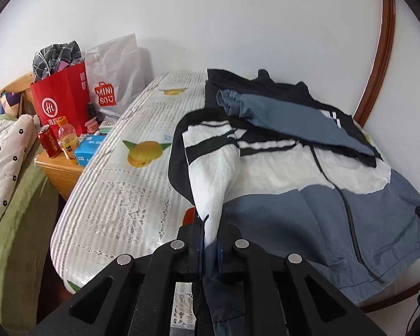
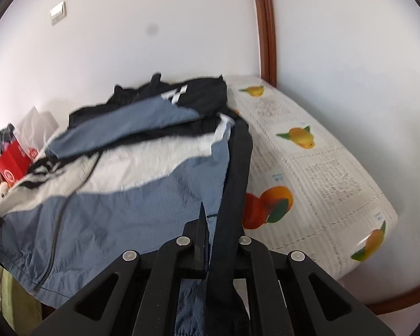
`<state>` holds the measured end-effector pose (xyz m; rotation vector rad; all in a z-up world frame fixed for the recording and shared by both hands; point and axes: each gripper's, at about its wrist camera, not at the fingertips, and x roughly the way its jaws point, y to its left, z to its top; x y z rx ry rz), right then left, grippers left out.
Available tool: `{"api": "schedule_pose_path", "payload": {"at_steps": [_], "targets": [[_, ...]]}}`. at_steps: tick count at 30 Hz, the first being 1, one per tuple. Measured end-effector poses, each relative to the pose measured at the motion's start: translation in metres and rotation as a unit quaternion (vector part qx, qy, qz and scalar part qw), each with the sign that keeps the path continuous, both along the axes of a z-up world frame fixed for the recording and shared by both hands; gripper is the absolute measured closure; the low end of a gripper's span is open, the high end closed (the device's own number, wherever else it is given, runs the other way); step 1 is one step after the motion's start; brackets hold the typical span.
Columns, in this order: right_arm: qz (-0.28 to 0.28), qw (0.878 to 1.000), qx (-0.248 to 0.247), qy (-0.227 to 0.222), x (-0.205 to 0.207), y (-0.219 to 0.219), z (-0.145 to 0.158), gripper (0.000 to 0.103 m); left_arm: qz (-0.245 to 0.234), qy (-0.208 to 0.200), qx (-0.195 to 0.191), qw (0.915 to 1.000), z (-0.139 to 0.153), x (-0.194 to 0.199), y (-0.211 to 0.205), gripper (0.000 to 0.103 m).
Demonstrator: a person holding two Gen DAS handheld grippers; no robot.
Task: Fold large clothes
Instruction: 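Lift the hem with both grippers and fold it over toward the collar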
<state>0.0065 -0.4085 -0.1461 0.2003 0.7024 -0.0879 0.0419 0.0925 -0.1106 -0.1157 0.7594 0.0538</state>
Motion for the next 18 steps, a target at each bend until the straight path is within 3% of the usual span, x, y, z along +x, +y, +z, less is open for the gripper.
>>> {"api": "schedule_pose_path", "payload": {"at_steps": [10,18], "targets": [[-0.005,0.998,0.027,-0.047,-0.008,-0.019,0.04,0.099,0.0,-0.043,-0.013,0.999,0.03,0.001,0.003,0.096],[-0.008,0.998,0.023,-0.06,0.014,-0.012,0.062,0.099,-0.001,-0.067,-0.001,0.9978,0.052,0.028,-0.004,0.096]]}}
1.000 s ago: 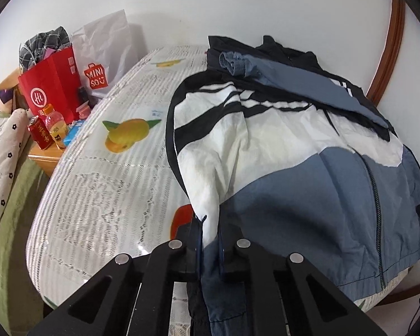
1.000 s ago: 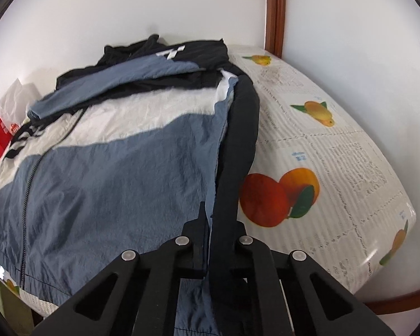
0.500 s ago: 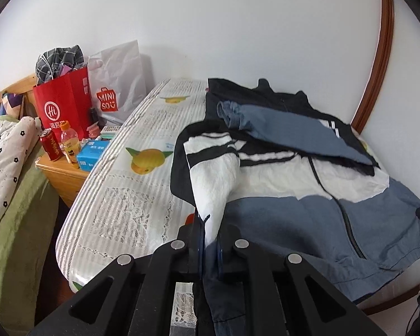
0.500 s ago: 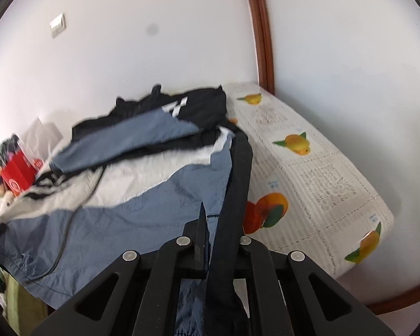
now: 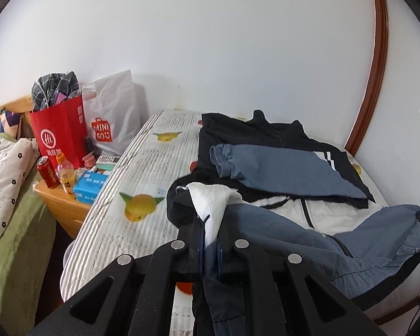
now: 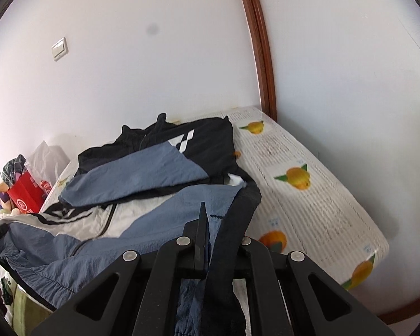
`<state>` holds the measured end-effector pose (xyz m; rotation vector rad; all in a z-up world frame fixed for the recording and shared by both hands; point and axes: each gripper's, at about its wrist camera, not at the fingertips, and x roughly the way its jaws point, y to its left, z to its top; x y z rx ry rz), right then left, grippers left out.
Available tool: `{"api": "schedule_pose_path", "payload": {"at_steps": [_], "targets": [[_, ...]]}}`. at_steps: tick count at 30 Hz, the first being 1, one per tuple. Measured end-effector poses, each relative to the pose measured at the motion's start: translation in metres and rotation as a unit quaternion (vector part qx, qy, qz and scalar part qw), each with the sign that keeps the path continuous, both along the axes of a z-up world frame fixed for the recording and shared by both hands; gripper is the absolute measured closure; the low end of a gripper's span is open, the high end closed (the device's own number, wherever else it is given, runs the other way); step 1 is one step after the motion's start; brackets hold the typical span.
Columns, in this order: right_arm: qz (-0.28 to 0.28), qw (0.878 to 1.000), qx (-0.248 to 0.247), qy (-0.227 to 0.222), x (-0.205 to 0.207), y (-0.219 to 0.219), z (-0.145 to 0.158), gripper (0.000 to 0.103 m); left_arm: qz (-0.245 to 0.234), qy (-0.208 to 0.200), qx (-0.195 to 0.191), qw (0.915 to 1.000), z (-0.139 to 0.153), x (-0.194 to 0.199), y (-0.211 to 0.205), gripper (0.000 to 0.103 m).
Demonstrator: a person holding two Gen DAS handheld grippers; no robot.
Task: Fold large clothes
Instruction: 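Lift the hem with both grippers and fold it over toward the collar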
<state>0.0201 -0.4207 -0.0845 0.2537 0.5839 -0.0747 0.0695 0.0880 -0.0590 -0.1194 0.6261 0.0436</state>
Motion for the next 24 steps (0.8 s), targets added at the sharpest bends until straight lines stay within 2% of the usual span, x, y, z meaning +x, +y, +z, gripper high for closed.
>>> {"api": "schedule_pose_path", "payload": {"at_steps": [13,24], "targets": [[-0.001,1.0,-0.015,-0.009,0.06,0.009,0.026,0.099,0.001,0.0,0.008,1.0,0.019,0.059,-0.009,0.096],[-0.002,1.0,-0.014,0.0,0.128,0.007,0.024,0.099,0.015,0.007,0.005,0.9999,0.015,0.117,-0.008,0.096]]}}
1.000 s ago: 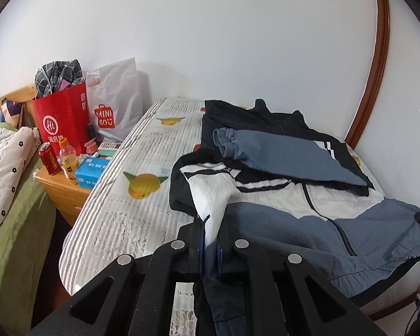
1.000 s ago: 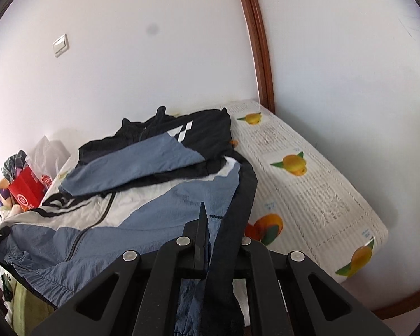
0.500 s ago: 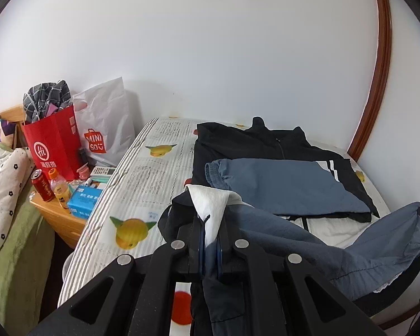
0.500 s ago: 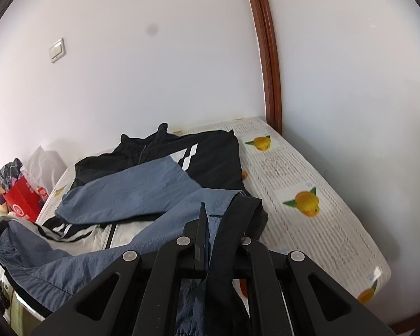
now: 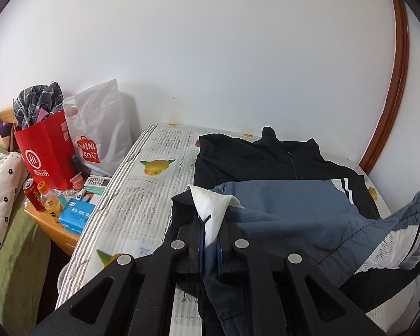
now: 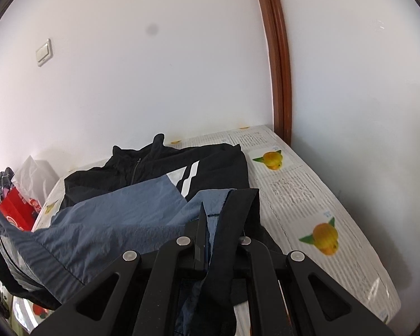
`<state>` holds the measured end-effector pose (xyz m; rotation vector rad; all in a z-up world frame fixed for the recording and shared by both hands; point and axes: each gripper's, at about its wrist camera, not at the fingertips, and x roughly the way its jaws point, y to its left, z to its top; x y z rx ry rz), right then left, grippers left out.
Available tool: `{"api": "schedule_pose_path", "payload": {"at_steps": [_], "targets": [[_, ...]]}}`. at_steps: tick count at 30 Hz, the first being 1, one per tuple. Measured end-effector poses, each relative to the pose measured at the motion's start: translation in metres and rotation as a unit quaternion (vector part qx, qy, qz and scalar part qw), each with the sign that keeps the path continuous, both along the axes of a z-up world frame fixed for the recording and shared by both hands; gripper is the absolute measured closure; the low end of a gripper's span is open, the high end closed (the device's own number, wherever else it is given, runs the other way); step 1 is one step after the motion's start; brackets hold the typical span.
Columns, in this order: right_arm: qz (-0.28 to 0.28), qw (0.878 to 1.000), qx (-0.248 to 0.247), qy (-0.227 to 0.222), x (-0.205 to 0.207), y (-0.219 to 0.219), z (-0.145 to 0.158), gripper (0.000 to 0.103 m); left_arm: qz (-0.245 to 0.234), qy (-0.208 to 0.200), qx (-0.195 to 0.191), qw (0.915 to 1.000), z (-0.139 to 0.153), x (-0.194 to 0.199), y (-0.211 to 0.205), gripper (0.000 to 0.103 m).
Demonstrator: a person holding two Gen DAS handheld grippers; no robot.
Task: Fold large clothes
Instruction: 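Lift the hem with both grippers and fold it over toward the collar, then open both grippers to release the folded hem onto the jacket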
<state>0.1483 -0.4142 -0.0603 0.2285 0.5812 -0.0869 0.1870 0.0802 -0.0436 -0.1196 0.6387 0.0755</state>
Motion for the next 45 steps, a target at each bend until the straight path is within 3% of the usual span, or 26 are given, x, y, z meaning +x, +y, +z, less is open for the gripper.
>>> {"api": "schedule_pose_path", "payload": {"at_steps": [13,24,27,30,31,34,36,38,45], "targets": [[-0.003,0.999,-0.013,0.053,0.092,0.008,-0.035,0.098,0.014,0.048,0.003,0.9987,-0.035,0.072,-0.006,0.096],[-0.014,0.995,-0.015,0.099,0.125,0.003,-0.074,0.096,0.015,0.073,0.01,0.9972,-0.059,0.096,-0.009,0.092],[-0.012,0.994,-0.013,0.106,0.124,0.002,-0.073,0.089,0.013,0.077,0.003,0.9969,-0.058,0.097,-0.01,0.087],[-0.006,0.995,-0.002,0.1,0.118,-0.001,-0.063,0.058,0.016,0.08,0.002,0.9967,-0.054,0.096,-0.01,0.075],[-0.005,0.996,-0.001,0.089,0.112,-0.002,-0.057,0.054,0.017,0.079,0.002,0.9968,-0.053,0.094,-0.011,0.074],[-0.012,0.997,-0.026,0.069,0.1,0.001,-0.041,0.049,0.017,0.071,0.004,0.9973,-0.046,0.085,-0.012,0.067],[-0.015,0.997,-0.036,0.06,0.09,0.001,-0.032,0.047,0.018,0.062,0.008,0.9979,-0.04,0.076,-0.011,0.054],[-0.014,0.998,-0.037,0.055,0.079,-0.001,-0.027,0.047,0.02,0.049,0.012,0.9986,-0.033,0.064,-0.009,0.047],[-0.029,0.995,-0.044,0.082,0.051,-0.012,-0.045,0.042,0.033,0.053,0.006,0.9981,-0.037,0.035,0.011,0.043]]}}
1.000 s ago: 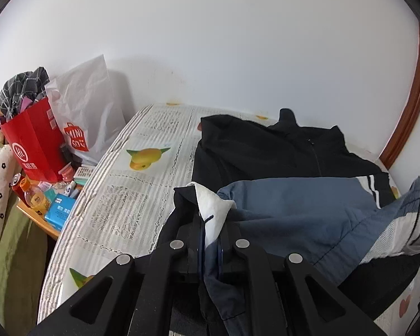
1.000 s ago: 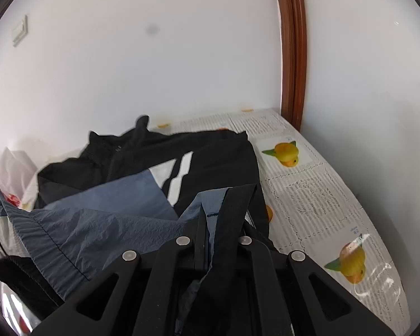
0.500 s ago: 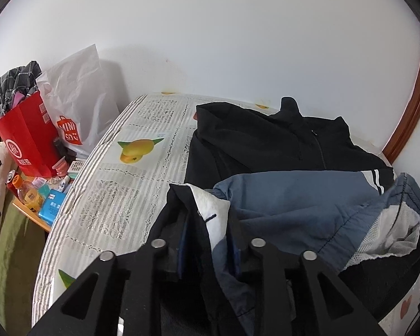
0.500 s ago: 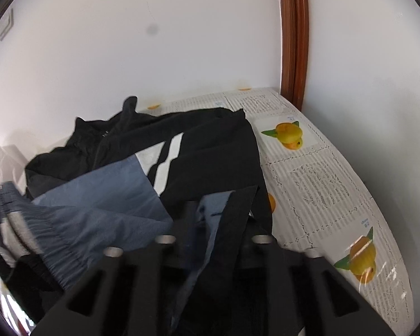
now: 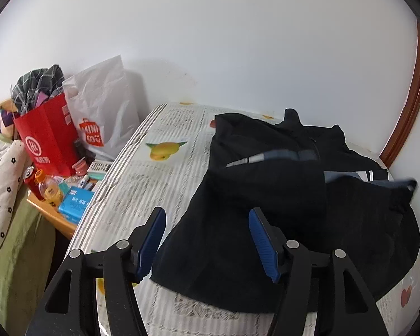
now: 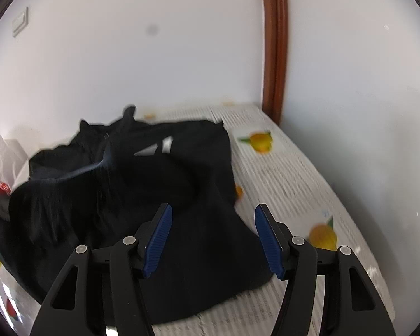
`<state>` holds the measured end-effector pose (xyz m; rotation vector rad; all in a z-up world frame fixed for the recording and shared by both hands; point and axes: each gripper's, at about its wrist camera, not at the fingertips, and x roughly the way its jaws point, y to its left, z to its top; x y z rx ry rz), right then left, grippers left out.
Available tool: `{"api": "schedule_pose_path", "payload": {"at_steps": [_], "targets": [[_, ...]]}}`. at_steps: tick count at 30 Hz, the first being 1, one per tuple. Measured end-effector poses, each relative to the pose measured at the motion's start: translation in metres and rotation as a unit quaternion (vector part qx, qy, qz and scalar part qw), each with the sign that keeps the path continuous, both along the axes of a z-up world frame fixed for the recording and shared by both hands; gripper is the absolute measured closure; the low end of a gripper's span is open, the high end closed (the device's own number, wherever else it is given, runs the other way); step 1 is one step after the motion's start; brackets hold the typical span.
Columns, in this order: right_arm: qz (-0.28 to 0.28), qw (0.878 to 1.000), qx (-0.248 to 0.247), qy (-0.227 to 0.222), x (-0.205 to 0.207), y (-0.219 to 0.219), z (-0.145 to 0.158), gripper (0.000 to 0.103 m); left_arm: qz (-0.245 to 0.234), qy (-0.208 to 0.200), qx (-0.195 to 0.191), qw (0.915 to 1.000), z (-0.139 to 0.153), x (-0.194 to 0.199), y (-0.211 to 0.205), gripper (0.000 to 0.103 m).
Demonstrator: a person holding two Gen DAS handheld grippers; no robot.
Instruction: Fold large clothes
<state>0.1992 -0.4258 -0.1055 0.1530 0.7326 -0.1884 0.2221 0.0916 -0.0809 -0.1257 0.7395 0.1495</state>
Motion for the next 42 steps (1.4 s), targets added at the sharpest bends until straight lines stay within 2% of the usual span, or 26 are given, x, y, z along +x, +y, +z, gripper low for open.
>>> {"api": "schedule_pose_path", "payload": {"at_steps": [8,19,20,22,23,25,26,29,32,42], "targets": [[-0.023,0.999,0.015,0.043,-0.007,-0.02,-0.041,0.042,0.003,0.036,-0.019,0.9992,-0.034,-0.006,0.02,0.043],[-0.024,0.997,0.019,0.07,0.031,-0.028,-0.073,0.041,-0.002,0.061,-0.025,0.9978,-0.07,0.022,0.027,0.043],[-0.024,0.997,0.018,0.073,0.033,-0.026,-0.075,0.042,-0.002,0.063,-0.029,0.9976,-0.072,0.023,0.028,0.045],[-0.019,0.997,0.02,0.074,0.035,-0.024,-0.078,0.055,-0.007,0.064,-0.038,0.9972,-0.074,0.025,0.028,0.058],[-0.011,0.997,0.025,0.075,0.035,-0.022,-0.079,0.067,-0.007,0.067,-0.039,0.9969,-0.076,0.025,0.028,0.064],[-0.003,0.997,0.022,0.077,0.034,-0.018,-0.078,0.087,-0.007,0.068,-0.032,0.9972,-0.076,0.024,0.025,0.089],[0.004,0.997,0.024,0.079,0.033,-0.017,-0.077,0.088,-0.011,0.069,-0.024,0.9973,-0.076,0.021,0.022,0.095],[0.013,0.997,0.019,0.078,0.023,-0.015,-0.074,0.091,-0.01,0.066,-0.012,0.9977,-0.073,0.014,0.02,0.096],[0.015,0.996,0.023,0.082,0.012,-0.016,-0.072,0.092,-0.009,0.067,-0.015,0.9976,-0.071,0.003,0.021,0.097],[0.017,0.996,0.023,0.09,-0.02,-0.014,-0.064,0.092,-0.006,0.073,-0.004,0.9973,-0.059,-0.054,0.021,0.097]]}}
